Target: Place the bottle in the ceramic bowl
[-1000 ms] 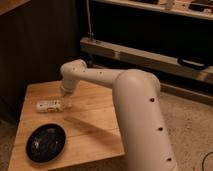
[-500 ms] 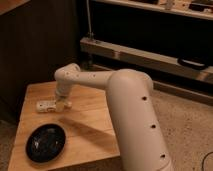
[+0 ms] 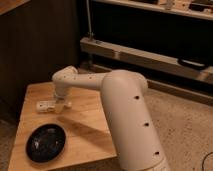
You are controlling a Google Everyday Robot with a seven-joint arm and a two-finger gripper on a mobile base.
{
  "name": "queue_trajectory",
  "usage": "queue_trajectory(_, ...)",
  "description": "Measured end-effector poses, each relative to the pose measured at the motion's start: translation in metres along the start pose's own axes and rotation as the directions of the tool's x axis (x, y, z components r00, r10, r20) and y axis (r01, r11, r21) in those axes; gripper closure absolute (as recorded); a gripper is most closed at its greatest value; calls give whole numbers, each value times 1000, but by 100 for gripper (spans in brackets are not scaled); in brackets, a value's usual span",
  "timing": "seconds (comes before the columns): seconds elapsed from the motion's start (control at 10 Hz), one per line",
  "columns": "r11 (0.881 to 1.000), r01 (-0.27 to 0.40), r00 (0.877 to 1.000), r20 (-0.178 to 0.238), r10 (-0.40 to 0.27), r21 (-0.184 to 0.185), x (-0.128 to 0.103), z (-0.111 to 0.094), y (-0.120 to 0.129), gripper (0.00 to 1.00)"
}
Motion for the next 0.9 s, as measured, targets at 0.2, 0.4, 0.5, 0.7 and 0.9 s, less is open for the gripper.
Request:
queue_trajectory(0.2,1000,-10,1000,-6,10,5,3,6,-3,35)
queue_trajectory(0.4,1000,-11,1000,-15,11,-2,1,15,-4,35)
queue_trajectory(0.5,1000,-16,1000,-18,16,-9,1,19,-4,35)
queue_trajectory(0.7,999,-14,1000,-19,14,-30,-2,25,-3,49)
queue_trajectory(0.9,999,-5,1000,-27,4,-47,-5,23,-1,70)
